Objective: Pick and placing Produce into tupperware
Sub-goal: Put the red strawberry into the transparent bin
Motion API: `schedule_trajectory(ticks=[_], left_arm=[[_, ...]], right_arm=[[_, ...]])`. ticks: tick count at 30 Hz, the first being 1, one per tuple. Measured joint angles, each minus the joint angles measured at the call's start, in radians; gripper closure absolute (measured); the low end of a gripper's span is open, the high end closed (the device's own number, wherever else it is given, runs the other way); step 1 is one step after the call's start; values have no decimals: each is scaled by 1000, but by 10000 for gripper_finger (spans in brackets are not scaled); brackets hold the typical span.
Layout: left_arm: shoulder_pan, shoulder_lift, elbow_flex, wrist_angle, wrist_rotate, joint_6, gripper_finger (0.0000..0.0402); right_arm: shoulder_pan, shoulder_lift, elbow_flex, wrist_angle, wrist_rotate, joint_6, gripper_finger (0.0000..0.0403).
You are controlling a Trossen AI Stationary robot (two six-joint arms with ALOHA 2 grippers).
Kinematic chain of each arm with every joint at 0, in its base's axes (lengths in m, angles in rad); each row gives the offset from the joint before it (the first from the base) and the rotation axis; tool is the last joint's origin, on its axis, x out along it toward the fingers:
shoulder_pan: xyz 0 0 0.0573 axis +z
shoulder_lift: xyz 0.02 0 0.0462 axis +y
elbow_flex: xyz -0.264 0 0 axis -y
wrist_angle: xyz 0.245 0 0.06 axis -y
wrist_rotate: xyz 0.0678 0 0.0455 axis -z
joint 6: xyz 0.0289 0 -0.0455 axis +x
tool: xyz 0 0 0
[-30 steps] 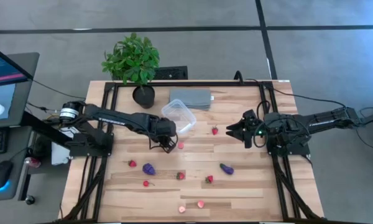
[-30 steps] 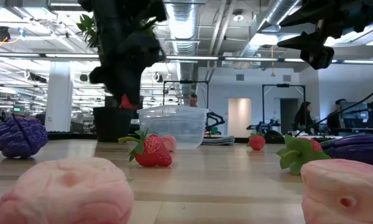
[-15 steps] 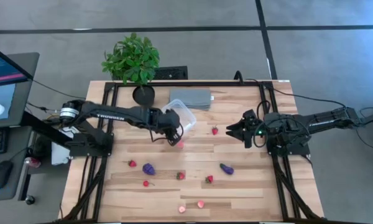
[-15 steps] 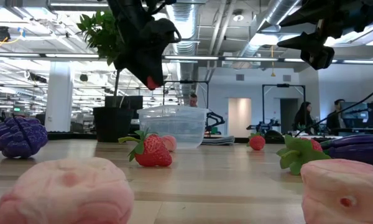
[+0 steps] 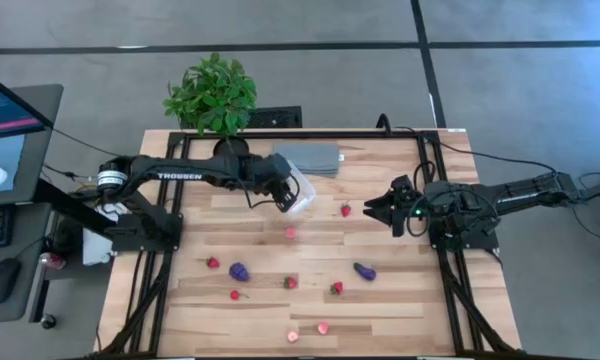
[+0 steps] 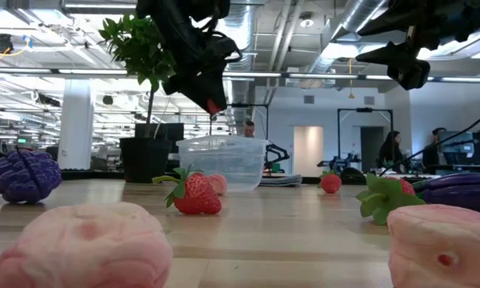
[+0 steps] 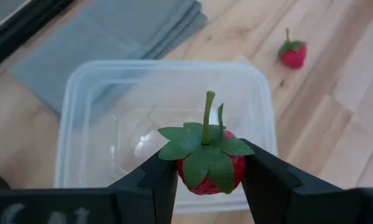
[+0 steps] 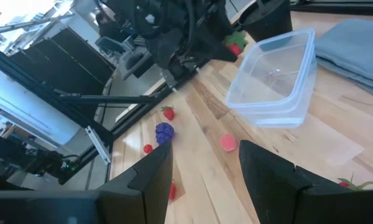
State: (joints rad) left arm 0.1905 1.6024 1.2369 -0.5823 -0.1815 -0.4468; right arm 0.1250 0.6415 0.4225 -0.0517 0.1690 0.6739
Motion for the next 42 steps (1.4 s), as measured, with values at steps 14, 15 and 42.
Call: schedule_trajectory(ticks=[14, 15, 42], left_arm=[[79, 3, 0, 44, 64, 52, 259], [78, 3, 0, 49, 64, 57, 259], [24, 162, -1, 114, 35, -12, 260]], right_arm=[[1, 0, 0, 0, 39, -1, 194], [1, 0, 0, 0, 43, -2, 194], [1, 2, 0, -1, 43, -1, 194]])
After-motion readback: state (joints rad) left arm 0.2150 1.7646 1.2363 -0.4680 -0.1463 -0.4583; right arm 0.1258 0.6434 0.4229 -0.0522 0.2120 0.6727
